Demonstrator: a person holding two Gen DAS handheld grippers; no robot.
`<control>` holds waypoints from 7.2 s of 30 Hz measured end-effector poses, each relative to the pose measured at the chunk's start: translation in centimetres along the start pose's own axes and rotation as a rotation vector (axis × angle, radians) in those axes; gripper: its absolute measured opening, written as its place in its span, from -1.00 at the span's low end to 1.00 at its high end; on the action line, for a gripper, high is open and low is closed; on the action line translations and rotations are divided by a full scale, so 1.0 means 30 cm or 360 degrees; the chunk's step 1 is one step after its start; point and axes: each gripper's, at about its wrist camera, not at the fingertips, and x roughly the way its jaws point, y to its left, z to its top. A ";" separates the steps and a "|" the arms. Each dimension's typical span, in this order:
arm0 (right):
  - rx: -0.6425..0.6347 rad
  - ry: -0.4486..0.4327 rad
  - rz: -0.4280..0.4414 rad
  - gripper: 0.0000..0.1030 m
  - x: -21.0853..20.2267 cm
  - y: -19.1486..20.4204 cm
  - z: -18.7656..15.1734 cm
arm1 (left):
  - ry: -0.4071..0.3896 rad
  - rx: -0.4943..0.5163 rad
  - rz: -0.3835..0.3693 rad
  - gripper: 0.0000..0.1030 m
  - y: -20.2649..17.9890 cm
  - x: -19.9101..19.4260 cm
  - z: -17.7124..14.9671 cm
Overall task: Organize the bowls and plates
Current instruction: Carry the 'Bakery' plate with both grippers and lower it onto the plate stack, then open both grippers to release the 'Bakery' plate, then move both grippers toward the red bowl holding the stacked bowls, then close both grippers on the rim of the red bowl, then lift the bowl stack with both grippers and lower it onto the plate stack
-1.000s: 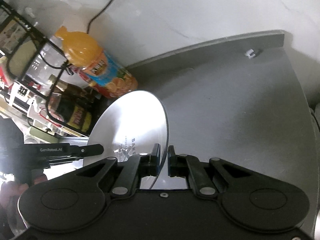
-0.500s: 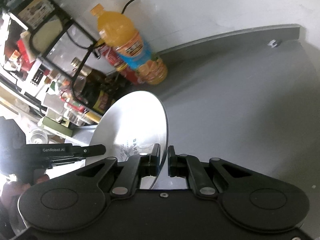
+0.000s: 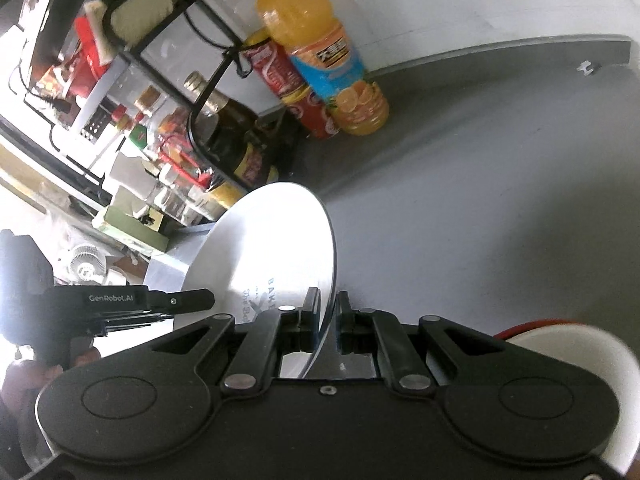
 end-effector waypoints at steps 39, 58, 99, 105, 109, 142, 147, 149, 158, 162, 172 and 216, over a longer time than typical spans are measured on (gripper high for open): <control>-0.0085 0.0248 -0.0144 -0.86 0.313 0.258 -0.234 | 0.0138 -0.0153 0.0137 -0.73 0.464 0.006 -0.140; -0.0076 0.0233 -0.0290 -0.90 0.357 0.280 -0.240 | 0.0154 -0.0178 0.0225 -0.71 0.477 0.044 -0.135; -0.0113 0.0173 -0.0340 -0.70 0.362 0.303 -0.230 | -0.0056 -0.0134 0.0350 0.23 0.450 -0.151 -0.106; -0.0062 0.0111 -0.0289 -0.56 0.266 0.295 -0.222 | -0.0079 -0.0092 0.0340 0.26 0.421 -0.164 -0.105; -0.0033 0.0070 -0.0290 -0.43 0.191 0.277 -0.227 | -0.0074 -0.0058 0.0300 0.27 0.380 -0.165 -0.110; 0.0406 -0.0284 -0.0638 0.55 -0.334 -0.214 -0.344 | 0.0154 0.0553 -0.0069 0.62 -0.411 0.086 -0.260; 0.0464 -0.0191 -0.0655 0.56 -0.304 -0.323 -0.353 | 0.0238 0.0582 -0.0082 0.62 -0.510 0.180 -0.299; 0.0464 -0.0142 -0.0662 0.56 -0.276 -0.358 -0.361 | 0.0275 0.0585 -0.0064 0.62 -0.543 0.228 -0.315; 0.0499 -0.0044 -0.0591 0.56 -0.206 -0.467 -0.379 | 0.0359 0.0590 0.0084 0.62 -0.581 0.373 -0.368; 0.0488 -0.0002 -0.0561 0.54 -0.178 -0.504 -0.377 | 0.0391 0.0579 0.0127 0.57 -0.586 0.418 -0.391; 0.0455 0.0111 -0.0420 -0.23 -0.109 -0.552 -0.368 | 0.0465 0.0390 0.0105 -0.42 -0.526 0.466 -0.393; 0.0172 0.0094 -0.0172 -0.42 0.089 -0.020 -0.141 | 0.0158 0.0084 0.0156 -0.47 -0.116 0.055 -0.105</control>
